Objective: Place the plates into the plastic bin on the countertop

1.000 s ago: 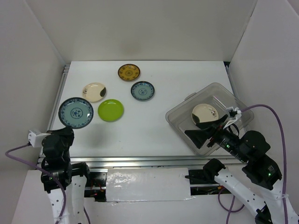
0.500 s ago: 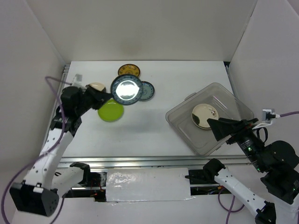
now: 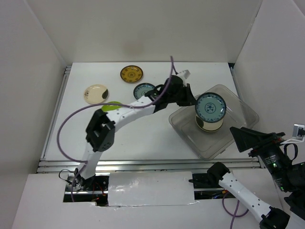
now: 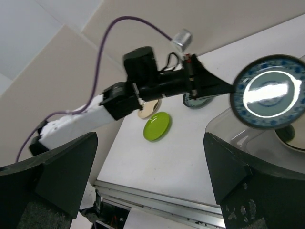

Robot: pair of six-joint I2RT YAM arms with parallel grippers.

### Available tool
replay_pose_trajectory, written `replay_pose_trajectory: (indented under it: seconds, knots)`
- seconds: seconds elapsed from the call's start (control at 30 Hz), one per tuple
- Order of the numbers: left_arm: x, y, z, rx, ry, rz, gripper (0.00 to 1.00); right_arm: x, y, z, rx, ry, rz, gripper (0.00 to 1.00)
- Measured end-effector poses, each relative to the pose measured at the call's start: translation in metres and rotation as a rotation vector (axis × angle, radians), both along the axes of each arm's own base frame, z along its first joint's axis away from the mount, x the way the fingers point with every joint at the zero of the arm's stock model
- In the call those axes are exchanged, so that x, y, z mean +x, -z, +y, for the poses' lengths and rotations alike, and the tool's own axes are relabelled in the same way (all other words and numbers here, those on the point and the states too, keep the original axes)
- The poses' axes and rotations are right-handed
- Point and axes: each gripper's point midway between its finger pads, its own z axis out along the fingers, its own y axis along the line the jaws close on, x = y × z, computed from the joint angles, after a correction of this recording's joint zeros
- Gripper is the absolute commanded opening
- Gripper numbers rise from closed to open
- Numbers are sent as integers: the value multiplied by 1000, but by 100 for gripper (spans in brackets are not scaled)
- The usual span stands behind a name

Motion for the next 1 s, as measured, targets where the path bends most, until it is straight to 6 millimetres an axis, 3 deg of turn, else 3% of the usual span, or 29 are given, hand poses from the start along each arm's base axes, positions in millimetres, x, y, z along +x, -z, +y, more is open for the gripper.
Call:
replay_pose_trajectory:
  seconds: [0.1,0.17,0.3,0.43,0.47,0.5,0.57,0.6,0.63,0.67,0.77,0.83,0.93,1.0]
  knots:
    - [11,29,-41,38,34,-15,0,-7,2,-7,5,8,-4,100]
    - [16,50,-56,67,48,-20,0,-10,4,-9,4,9,-3,100]
    - [29,83,-64,109,39,-22,0,-12,10,-10,0,8,4,100]
    - [44,103,-68,120,21,-16,3,-11,17,-9,-9,2,16,100]
    - [47,107,-69,123,16,-15,30,-11,20,-8,-12,0,20,100]
    - [49,111,-68,127,11,-14,44,-10,21,-8,-14,0,23,100]
    - [54,115,-65,139,-1,-12,67,-9,23,-6,-18,-4,28,100]
    - [55,116,-64,143,-7,-13,72,-9,23,-6,-19,-6,29,100]
    - [57,113,-64,139,-14,-20,78,-9,24,-5,-20,-7,30,100]
    - [56,111,-64,137,-16,-23,99,-9,25,-5,-23,-8,32,100]
    - [42,94,-60,146,-6,-51,99,-4,31,-1,-33,-14,46,100]
    - [24,70,-50,165,-12,-77,99,0,38,5,-46,-24,62,100]
    - [-6,11,-8,187,-90,-122,99,9,43,19,-53,-61,59,100]
    - [-31,-41,47,172,-199,-133,99,18,45,34,-53,-102,50,100]
